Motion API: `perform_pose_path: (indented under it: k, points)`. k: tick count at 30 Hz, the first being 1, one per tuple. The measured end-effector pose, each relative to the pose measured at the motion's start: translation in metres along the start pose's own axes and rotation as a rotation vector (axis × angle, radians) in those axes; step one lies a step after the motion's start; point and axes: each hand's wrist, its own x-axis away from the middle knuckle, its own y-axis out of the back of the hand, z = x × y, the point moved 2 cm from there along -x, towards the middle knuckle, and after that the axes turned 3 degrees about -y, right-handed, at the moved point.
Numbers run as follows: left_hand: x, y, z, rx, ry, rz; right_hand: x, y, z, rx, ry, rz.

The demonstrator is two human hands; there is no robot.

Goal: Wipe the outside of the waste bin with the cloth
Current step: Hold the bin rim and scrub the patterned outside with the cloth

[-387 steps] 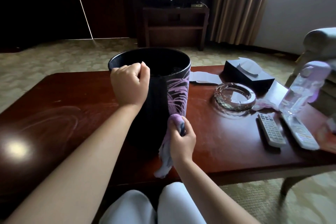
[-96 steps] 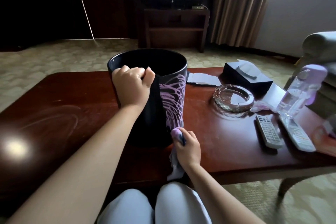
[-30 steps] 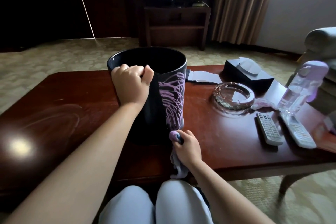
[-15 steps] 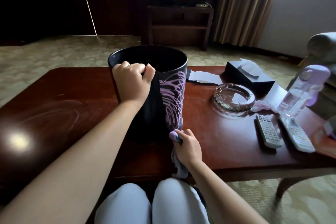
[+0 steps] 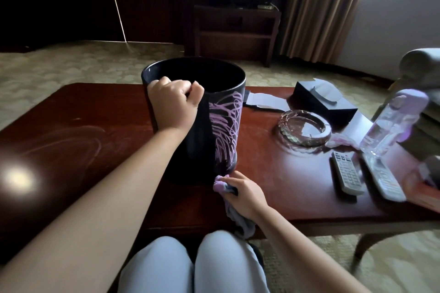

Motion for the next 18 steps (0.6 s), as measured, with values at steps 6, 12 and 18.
perform_pose_path:
  k: [6, 12, 18]
  points:
    - [0.000, 0.000, 0.000, -0.016, -0.004, -0.003, 0.004, 0.000, -0.006, -0.015, 0.026, -0.012]
    - [0.000, 0.000, 0.000, -0.015, 0.006, 0.001, 0.006, 0.001, -0.003, -0.022, 0.040, -0.073]
    - [0.000, -0.001, 0.001, 0.005, 0.004, 0.007, -0.001, -0.002, 0.001, 0.129, -0.042, -0.112]
